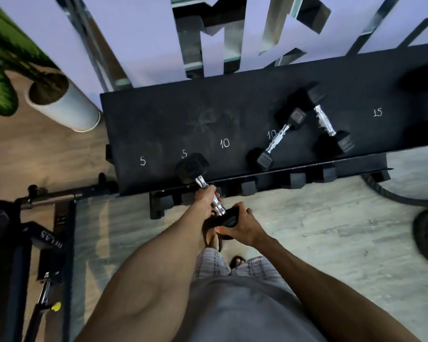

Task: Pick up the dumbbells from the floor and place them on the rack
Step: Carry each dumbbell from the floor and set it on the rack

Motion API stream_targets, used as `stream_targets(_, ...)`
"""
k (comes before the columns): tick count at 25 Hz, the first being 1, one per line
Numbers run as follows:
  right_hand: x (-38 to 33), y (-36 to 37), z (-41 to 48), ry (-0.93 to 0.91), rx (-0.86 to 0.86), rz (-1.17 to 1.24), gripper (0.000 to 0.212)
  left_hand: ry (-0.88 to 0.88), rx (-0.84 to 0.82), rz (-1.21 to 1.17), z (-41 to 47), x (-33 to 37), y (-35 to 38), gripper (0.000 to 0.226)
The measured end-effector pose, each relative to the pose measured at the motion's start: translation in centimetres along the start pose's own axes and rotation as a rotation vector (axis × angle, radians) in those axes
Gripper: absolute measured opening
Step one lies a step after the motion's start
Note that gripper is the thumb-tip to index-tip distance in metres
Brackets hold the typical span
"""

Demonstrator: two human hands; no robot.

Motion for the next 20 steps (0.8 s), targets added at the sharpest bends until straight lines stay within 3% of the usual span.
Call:
stream_targets(8, -1.8, -7.3, 9.6, 0.12, 0.052, 0.069, 0.096, -0.003, -0.063, 0.12, 6.2, 9.2, 8.7, 0.016)
stream_targets(20, -1.3, -12.7, 19.4, 0.089, -0.034, -0.393, 0.113, -0.022, 0.012, 0.144, 12.7, 14.0, 15.3, 0.017)
Point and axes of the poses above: each hand's wrist, its own z-axis towards the middle knuckle, its own y-axis out of the palm, x = y × z, the point moved 4 cm from there along z, towards the middle knuckle, and after that the axes turned 14 degrees about -z, right-handed, at the moved point
